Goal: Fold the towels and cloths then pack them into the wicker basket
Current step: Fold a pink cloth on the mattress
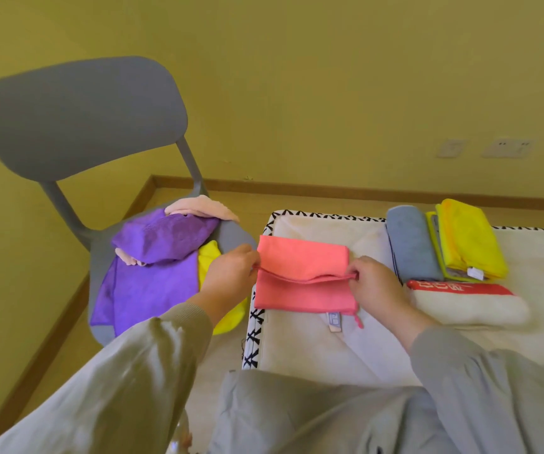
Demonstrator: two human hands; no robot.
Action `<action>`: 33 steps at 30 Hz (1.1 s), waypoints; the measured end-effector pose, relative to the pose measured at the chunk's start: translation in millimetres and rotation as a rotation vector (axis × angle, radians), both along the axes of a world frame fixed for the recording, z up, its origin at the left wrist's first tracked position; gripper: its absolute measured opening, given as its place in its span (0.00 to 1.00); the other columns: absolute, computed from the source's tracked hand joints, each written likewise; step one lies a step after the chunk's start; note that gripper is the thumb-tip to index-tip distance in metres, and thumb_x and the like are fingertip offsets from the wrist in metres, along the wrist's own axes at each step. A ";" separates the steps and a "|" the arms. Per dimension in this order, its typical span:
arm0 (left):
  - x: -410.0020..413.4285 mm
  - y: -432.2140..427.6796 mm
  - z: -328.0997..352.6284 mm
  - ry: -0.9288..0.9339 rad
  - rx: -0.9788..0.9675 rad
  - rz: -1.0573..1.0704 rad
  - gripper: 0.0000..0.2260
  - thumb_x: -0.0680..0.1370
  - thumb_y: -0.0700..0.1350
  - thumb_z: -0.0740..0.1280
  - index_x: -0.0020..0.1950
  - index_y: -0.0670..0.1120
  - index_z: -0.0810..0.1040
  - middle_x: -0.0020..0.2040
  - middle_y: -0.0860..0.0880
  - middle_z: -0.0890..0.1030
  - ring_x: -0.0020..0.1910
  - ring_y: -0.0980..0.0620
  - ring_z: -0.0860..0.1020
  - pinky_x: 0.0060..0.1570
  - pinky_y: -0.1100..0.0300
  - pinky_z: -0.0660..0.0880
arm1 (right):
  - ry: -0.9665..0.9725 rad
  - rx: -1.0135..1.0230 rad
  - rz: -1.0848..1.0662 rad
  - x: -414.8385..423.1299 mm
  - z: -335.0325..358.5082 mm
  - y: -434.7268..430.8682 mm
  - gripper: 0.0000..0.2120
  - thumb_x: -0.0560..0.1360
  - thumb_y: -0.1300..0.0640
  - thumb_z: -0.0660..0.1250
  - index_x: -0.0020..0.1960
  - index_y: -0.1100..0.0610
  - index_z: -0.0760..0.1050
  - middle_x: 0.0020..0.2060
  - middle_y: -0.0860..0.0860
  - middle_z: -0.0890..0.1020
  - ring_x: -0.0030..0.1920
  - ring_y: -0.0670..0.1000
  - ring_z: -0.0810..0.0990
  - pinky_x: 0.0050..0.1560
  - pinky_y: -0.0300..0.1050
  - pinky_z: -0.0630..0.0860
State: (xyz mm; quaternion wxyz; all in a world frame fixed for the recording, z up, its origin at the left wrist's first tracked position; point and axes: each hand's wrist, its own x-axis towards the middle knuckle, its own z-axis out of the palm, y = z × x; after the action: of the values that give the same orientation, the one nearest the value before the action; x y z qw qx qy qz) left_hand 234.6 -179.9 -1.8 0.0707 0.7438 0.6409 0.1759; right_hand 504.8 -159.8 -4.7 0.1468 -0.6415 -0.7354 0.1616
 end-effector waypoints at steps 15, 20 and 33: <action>9.8 -24.7 -37.3 0.337 -0.113 -0.224 0.19 0.44 0.35 0.79 0.24 0.47 0.72 0.25 0.51 0.70 0.23 0.50 0.71 0.19 0.66 0.61 | -0.527 -0.110 0.300 7.7 -11.3 -5.5 0.06 0.68 0.62 0.69 0.45 0.58 0.76 0.49 0.53 0.76 0.51 0.55 0.74 0.41 0.43 0.62; 10.8 -21.4 -37.0 0.371 -0.108 -0.206 0.18 0.47 0.37 0.80 0.24 0.48 0.73 0.25 0.52 0.70 0.23 0.50 0.71 0.19 0.66 0.60 | -0.504 -0.013 0.402 3.4 -16.3 -5.6 0.06 0.72 0.63 0.60 0.44 0.54 0.72 0.46 0.51 0.73 0.51 0.54 0.72 0.46 0.45 0.64; 15.2 -17.4 -26.2 0.528 -0.148 -0.306 0.10 0.59 0.35 0.75 0.34 0.46 0.78 0.35 0.48 0.77 0.35 0.47 0.76 0.30 0.61 0.64 | -0.470 -0.030 0.489 3.1 -20.7 -6.1 0.15 0.66 0.72 0.57 0.40 0.52 0.66 0.39 0.48 0.67 0.47 0.54 0.71 0.48 0.45 0.67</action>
State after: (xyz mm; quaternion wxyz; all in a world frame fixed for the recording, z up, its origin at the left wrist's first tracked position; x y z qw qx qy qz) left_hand 249.9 -197.3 -28.0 -0.0184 0.8445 0.5288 -0.0832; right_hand 507.9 -165.9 -25.4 -0.0793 -0.4678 -0.8788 0.0508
